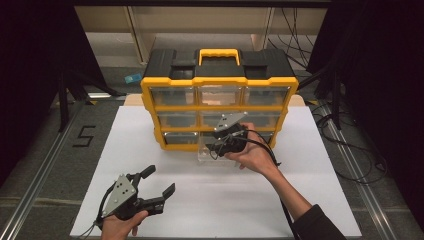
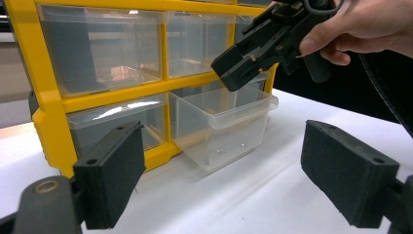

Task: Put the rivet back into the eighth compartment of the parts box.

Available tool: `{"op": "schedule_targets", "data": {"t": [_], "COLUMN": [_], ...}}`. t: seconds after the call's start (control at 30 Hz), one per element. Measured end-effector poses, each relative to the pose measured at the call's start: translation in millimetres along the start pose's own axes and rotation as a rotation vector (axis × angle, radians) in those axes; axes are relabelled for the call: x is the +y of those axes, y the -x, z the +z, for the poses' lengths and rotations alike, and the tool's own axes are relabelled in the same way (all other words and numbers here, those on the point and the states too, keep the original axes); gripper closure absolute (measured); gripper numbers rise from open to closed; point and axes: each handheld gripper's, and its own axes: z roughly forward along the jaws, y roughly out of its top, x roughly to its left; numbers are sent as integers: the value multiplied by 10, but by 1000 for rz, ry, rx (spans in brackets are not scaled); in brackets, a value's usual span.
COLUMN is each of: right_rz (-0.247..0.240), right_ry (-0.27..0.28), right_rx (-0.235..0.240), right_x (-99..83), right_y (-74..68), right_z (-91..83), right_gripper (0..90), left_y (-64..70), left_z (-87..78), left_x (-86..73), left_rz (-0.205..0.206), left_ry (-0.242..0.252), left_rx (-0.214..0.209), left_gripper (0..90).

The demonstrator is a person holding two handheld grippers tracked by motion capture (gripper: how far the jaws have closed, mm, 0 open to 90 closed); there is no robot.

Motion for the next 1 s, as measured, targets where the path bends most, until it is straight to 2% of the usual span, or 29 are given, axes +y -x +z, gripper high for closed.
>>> {"op": "schedule_targets", "data": {"t": [0.03, 0.1, 0.37, 0.7, 1.0], "right_rz": [9, 14, 24, 40, 65], "right_ry": [13, 11, 72, 149, 171], "right_rx": [-16, -9, -23, -12, -6], "right_x": [-4, -12, -83, -128, -262], "right_y": [-6, -9, -66, -156, -209], "right_z": [-14, -66, -244, -427, -511], "right_gripper": [489, 462, 395, 368, 338], "left_y": [0, 9, 9, 0, 6], "left_z": [-3, -18, -20, -20, -18], "left_x": [1, 2, 9, 11, 9], "left_rz": [0, -3, 1, 5, 1], "left_ry": [-3, -18, -21, -14, -17], "left_rx": [2, 11, 14, 12, 12], "left_gripper": [162, 162, 162, 162, 162]}}
